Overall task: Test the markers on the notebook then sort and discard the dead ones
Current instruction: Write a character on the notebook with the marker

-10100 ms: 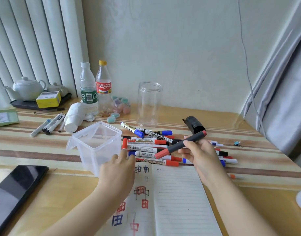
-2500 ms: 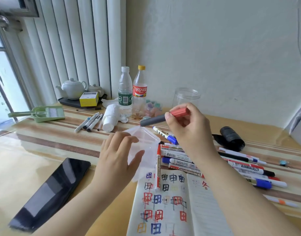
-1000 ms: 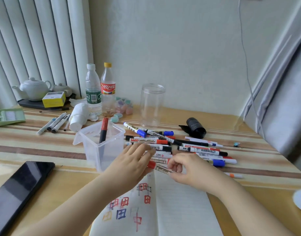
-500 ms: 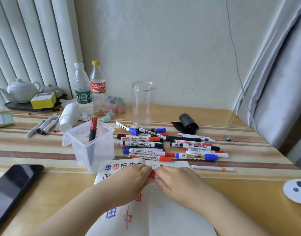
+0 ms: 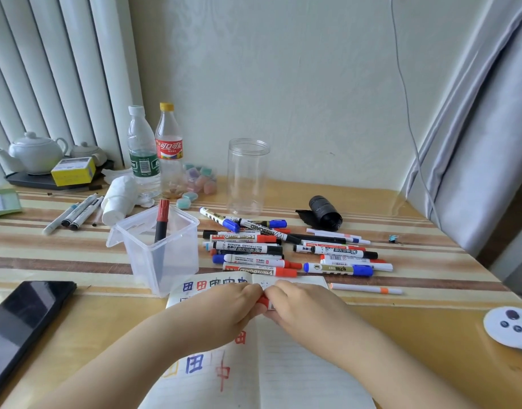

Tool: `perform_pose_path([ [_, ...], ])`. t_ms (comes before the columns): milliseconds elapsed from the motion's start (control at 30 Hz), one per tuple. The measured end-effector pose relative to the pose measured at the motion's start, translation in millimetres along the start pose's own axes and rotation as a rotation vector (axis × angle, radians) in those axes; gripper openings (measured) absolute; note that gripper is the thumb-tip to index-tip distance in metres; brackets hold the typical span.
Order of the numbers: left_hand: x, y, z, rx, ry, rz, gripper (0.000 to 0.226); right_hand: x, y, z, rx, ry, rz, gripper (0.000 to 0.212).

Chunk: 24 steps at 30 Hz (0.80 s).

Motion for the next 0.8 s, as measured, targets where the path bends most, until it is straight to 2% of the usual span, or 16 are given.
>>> perform_pose_path([
  [67, 0, 3, -1, -0.010, 0.004, 0.012, 0.029, 0, 2, 0, -0.094, 0.020, 0.123, 0.034],
  [233, -4, 0, -3, -0.052, -0.002, 0.003, 0.026, -1, 0, -8, -0.119, 0.034, 0.216, 0.035],
  [367, -5, -1, -7, -0.071, 0.008, -0.015, 0.027, 1, -4, 0, -0.093, -0.027, 0.131, 0.051],
  [433, -5, -3, -8, -0.062, 0.018, -0.019, 0.029, 1, -4, -1, -0.081, -0.023, 0.062, 0.050],
  [467, -5, -3, -10, -0.054, 0.035, -0.018, 0.029, 1, -5, 2, -0.027, -0.043, 0.017, 0.051],
  [533, -3, -1, -19, -0.047, 0.095, -0.006, 0.029, -6, -16, 18, 0.145, -0.199, -0.146, 0.059],
  [567, -3, 2, -26, -0.045, 0.129, 0.011, 0.028, -10, -17, 27, 0.182, -0.248, -0.171, 0.058],
  [700, -1, 16, -38, -0.010, 0.171, 0.131, 0.026, -24, -5, 72, 0.514, -0.537, -0.083, 0.028],
  [800, 7, 17, -28, 0.016, 0.126, 0.141, 0.021, -22, -8, 88, 0.787, -0.632, -0.019, 0.020],
])
Point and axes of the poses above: each hand's wrist, its own x-axis towards the middle knuckle, its own y-axis out of the back of the hand, z = x × y, the point moved 10 cm from there along x, towards the middle knuckle, and after that the axes turned 9 degrees about z, right-handed, at the moved point
